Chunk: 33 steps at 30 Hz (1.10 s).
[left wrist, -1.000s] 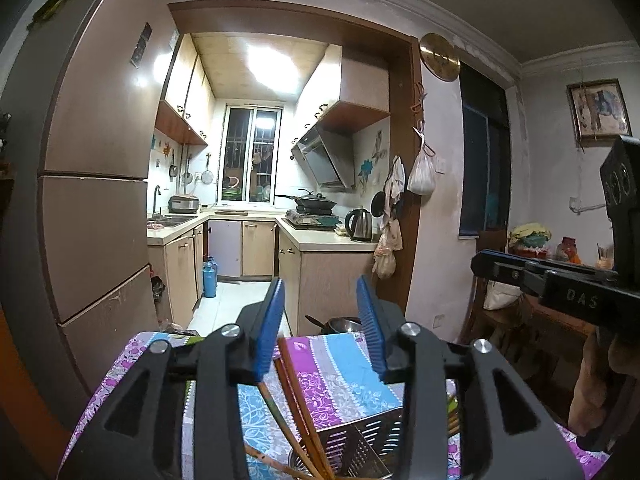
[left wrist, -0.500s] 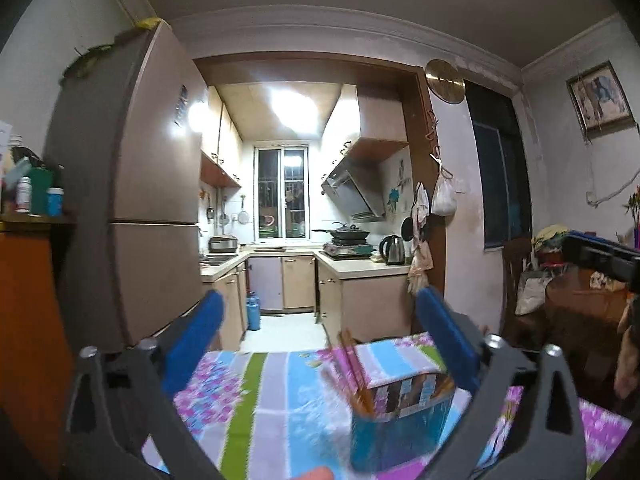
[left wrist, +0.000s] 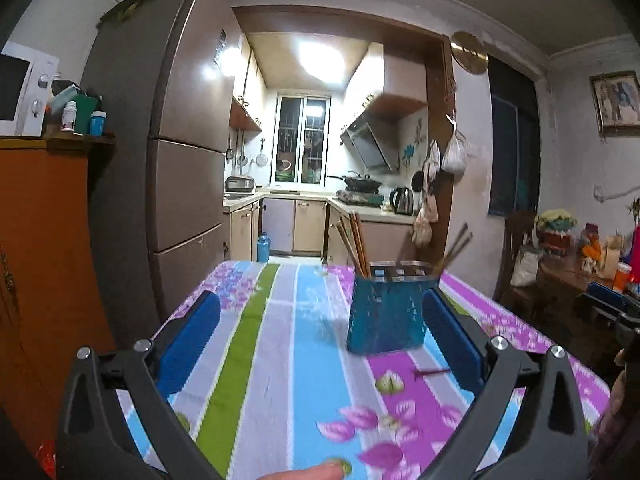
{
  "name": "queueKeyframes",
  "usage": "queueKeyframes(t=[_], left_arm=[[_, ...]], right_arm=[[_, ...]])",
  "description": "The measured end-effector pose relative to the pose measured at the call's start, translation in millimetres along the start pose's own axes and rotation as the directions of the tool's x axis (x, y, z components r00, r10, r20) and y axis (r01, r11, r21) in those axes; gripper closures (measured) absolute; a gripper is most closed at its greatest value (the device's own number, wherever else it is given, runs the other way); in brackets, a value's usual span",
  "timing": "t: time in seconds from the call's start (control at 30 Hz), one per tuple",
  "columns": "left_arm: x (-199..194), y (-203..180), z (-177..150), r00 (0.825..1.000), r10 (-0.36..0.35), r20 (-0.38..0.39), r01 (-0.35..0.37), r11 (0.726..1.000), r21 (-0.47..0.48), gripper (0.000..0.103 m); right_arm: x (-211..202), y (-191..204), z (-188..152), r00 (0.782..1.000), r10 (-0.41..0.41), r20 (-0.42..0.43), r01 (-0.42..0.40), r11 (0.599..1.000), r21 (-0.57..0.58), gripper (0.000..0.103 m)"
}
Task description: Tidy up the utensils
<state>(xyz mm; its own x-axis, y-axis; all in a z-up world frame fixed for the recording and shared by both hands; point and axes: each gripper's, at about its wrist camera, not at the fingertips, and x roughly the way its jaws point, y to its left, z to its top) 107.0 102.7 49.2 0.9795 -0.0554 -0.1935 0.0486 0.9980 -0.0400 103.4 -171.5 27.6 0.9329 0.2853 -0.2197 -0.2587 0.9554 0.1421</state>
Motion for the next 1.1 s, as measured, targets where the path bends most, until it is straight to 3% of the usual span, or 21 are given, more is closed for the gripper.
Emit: queueKeyframes(t=[0.33,0.87,1.1], left_arm=[[-25,-22,-31,0.999,-0.021,-0.039,0.022,0.999,0.029,0.006],[-84,-39,-32,0.999,0.025,0.027,-0.027,0.998,0.050,0.006],[-104,-53,-38,0.999,0.002,0.044,-0.005,0.998,0.067,0.005]], right_arm=[[-18,19,-20,1.000,0.024,-0.016,-0.024,0.999,0.030,0.005],[-66,26,-14,0.998,-0.035,0.048,0.035,0.999,0.007,0.005],[-83,32,-20,0.996,-0.050,0.070,0.051,0.998,-0.022,0.005]])
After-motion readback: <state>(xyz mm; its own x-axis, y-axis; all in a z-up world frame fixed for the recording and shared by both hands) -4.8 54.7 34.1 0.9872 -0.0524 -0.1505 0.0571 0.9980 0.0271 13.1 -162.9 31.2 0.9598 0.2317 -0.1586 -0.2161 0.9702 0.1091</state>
